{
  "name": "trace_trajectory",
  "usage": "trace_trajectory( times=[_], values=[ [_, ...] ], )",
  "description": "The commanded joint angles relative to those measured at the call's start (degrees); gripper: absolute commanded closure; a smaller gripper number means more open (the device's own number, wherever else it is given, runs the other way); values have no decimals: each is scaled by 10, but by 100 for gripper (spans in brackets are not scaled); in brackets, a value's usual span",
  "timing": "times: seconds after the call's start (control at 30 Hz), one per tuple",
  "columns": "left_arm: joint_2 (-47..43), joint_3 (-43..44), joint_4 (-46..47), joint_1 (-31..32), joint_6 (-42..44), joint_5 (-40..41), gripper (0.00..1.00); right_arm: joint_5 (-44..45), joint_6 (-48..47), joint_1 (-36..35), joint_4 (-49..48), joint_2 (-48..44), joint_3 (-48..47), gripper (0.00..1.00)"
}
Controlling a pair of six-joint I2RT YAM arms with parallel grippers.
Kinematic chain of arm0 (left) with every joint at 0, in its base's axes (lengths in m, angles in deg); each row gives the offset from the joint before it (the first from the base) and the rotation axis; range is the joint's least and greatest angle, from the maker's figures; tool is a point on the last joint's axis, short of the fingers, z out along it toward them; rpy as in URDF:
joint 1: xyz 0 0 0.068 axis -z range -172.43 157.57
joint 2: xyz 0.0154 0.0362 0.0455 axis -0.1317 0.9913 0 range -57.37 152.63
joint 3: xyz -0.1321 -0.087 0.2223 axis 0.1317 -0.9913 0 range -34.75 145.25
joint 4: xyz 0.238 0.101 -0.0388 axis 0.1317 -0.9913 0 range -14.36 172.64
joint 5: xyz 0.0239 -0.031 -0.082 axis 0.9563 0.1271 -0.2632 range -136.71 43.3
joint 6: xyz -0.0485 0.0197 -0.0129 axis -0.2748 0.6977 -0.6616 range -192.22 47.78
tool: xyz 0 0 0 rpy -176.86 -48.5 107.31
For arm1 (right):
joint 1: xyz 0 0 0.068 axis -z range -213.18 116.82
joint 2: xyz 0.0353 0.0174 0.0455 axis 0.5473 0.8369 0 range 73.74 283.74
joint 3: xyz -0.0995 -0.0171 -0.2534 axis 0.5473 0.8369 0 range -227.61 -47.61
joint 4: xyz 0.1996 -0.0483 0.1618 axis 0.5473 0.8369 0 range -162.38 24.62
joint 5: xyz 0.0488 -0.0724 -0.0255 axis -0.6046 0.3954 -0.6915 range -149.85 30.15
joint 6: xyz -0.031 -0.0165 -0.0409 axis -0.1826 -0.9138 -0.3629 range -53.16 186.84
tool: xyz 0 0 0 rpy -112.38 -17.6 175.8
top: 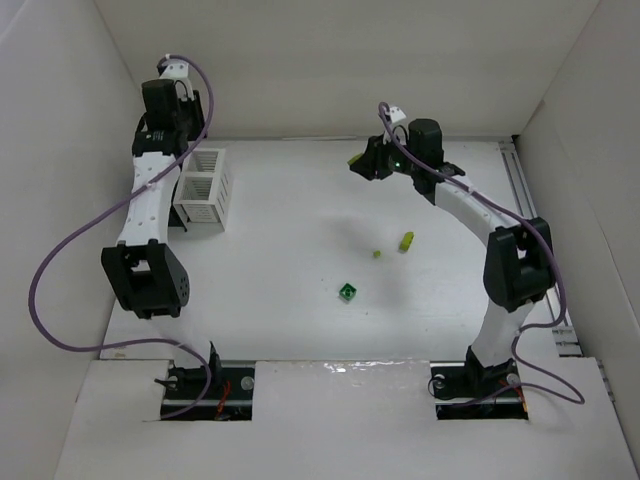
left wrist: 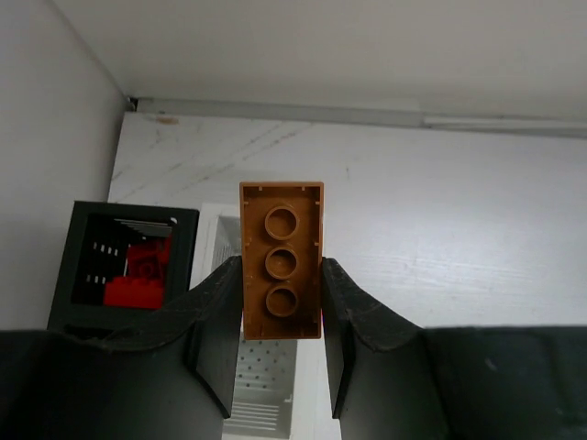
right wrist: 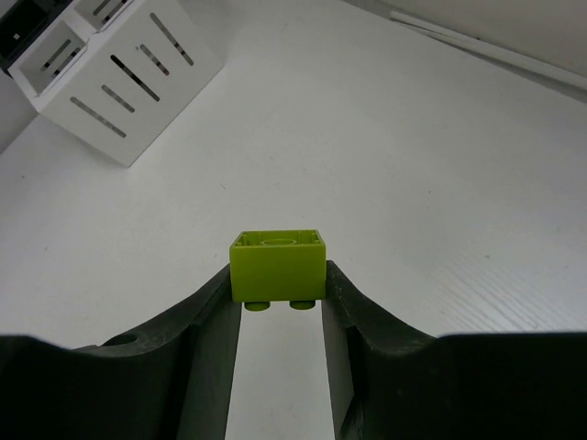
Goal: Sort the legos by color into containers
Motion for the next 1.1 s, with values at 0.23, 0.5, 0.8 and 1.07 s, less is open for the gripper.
trace_trajectory(
  times=[0.23,0.5,0.8,1.07],
  values=[
    [76,52,-57,-36,25,-42,100,10,-19,-22,-30,9,-36,100],
    [124,77,-63,-49,23,-48,90,20,-29,-27,-30,9,-30,100],
    [136,82,-63,-49,23,-64,56,26,-35,-27,-30,-2,-20,100],
    [118,71,-63,-55,39,-140,42,26,-40,-27,-30,-7,-20,100]
  ],
)
